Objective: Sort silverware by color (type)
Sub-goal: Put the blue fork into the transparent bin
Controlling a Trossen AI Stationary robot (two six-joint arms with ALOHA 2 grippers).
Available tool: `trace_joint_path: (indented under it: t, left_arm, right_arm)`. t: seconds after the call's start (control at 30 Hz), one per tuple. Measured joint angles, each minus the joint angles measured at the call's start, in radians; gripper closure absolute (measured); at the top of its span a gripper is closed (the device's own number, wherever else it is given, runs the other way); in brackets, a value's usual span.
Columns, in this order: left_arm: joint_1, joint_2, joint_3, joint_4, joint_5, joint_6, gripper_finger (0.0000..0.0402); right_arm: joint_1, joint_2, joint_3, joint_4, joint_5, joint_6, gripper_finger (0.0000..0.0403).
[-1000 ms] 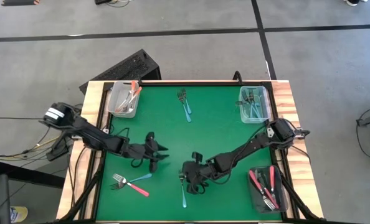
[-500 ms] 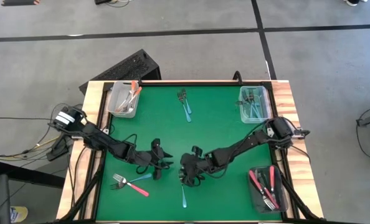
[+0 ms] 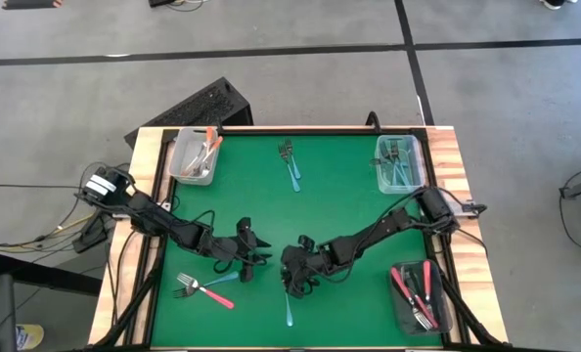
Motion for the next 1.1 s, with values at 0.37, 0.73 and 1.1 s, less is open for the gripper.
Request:
trace_joint_path:
  t: [0.37,0.73,1.1]
  left_arm:
    - [0.0,0.0,0.0,-0.003,-0.009,0.0,0.0272]
    - [0.0,0.0,-0.001,0.03,0.022,0.034,0.0272]
    - [0.088,-0.022,0.058,0.262,0.053,0.144,0.0272]
  right_arm:
    - [0.007,-0.007,0.002,0.006,-0.005,0.024,0.0365]
    - [0.039,-0.109,-0.001,-0.084,0.222,-0.049,0.0389]
    - [0.131,-0.338,-0.002,-0.166,0.776,-0.295,0.039]
